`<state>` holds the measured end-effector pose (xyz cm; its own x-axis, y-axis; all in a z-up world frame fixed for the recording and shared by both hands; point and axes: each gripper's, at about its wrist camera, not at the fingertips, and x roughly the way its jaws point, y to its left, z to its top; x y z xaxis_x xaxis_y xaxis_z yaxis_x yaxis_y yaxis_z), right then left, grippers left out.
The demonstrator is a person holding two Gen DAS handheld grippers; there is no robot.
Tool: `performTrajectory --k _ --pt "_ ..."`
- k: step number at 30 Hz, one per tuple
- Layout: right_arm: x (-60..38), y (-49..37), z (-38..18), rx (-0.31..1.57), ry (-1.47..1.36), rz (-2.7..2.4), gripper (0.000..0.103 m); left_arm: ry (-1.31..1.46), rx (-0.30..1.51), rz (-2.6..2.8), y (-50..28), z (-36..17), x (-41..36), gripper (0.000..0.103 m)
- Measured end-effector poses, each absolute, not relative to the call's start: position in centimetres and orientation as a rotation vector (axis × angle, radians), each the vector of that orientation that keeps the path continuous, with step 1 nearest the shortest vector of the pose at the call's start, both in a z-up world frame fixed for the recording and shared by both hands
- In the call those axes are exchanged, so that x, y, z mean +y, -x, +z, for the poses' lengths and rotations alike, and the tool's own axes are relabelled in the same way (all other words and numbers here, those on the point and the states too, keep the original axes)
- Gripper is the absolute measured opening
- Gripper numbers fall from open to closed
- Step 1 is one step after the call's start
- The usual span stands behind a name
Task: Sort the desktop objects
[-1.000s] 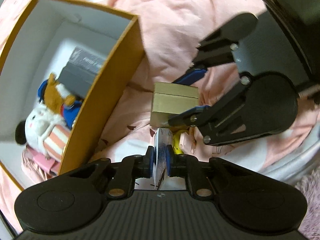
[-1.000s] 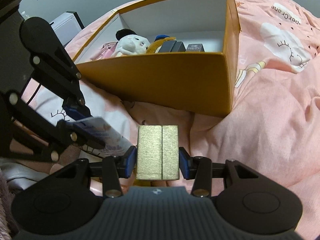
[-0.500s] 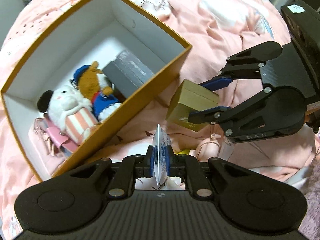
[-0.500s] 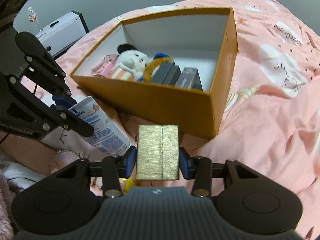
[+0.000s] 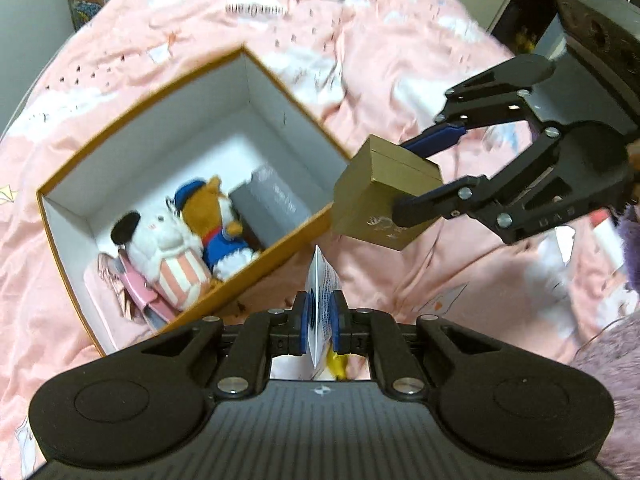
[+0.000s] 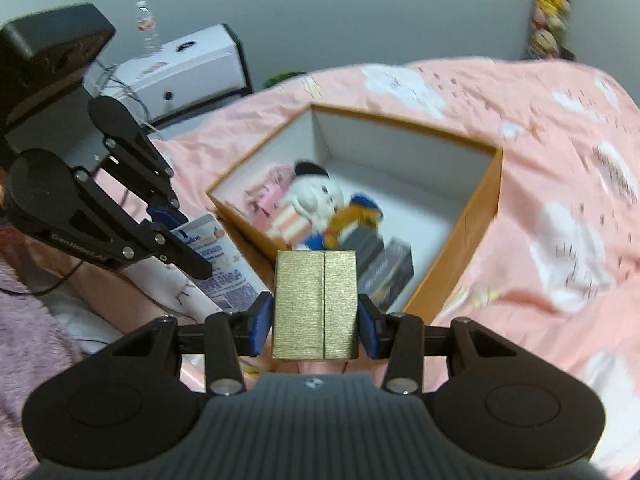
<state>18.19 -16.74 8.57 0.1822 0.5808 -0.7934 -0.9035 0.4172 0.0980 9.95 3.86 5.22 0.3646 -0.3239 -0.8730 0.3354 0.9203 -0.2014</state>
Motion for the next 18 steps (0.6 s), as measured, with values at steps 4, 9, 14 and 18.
performTrajectory --k 4,9,14,18 --pt "-15.8 -19.4 10.9 0.847 0.522 1.121 0.046 0.032 1.053 -0.419 -9.9 7.2 4.9 0.012" --pt "-12.6 -21.1 11.4 0.846 0.731 1.156 0.046 0.091 1.001 -0.381 -10.4 8.5 6.8 0.011" --pt "-8.5 -22.1 10.3 0.867 0.975 1.214 0.046 0.133 0.968 -0.338 -10.9 8.5 8.8 0.011" --pt "-6.3 -21.2 9.1 0.807 1.247 1.377 0.046 0.159 0.976 -0.313 -11.8 7.6 10.1 0.011"
